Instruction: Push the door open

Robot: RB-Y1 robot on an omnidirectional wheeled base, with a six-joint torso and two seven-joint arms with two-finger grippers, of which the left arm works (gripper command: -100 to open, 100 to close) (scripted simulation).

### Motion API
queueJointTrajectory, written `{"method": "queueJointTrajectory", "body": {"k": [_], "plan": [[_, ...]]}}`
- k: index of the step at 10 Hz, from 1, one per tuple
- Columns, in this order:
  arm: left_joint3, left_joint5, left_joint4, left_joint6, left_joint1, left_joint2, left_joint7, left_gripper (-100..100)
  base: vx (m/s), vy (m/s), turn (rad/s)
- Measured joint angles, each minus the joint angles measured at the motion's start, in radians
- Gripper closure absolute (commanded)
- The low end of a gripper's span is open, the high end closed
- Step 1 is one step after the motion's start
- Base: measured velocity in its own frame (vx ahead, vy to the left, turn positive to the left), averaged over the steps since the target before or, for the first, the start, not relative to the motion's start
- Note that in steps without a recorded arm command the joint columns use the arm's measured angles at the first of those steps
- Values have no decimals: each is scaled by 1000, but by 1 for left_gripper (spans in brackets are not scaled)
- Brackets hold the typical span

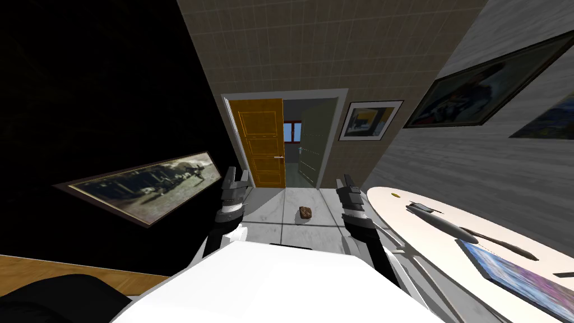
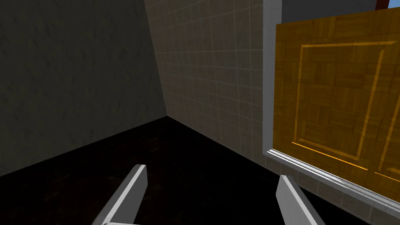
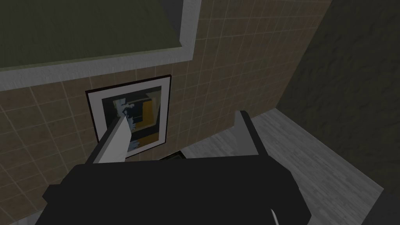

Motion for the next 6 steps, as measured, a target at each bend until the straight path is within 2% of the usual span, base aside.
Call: {"method": "queueJointTrajectory", "body": {"k": [1, 2, 5, 6], "plan": [[2, -15, 14, 12, -11, 10, -11, -100, 73, 84, -18], [-10, -35, 21, 30, -13, 15, -21, -100, 72, 98, 1], [-29, -94, 74, 77, -48, 32, -56, -100, 88, 95, 9], [-35, -110, 83, 90, -48, 38, -66, -100, 54, 63, 8]]}}
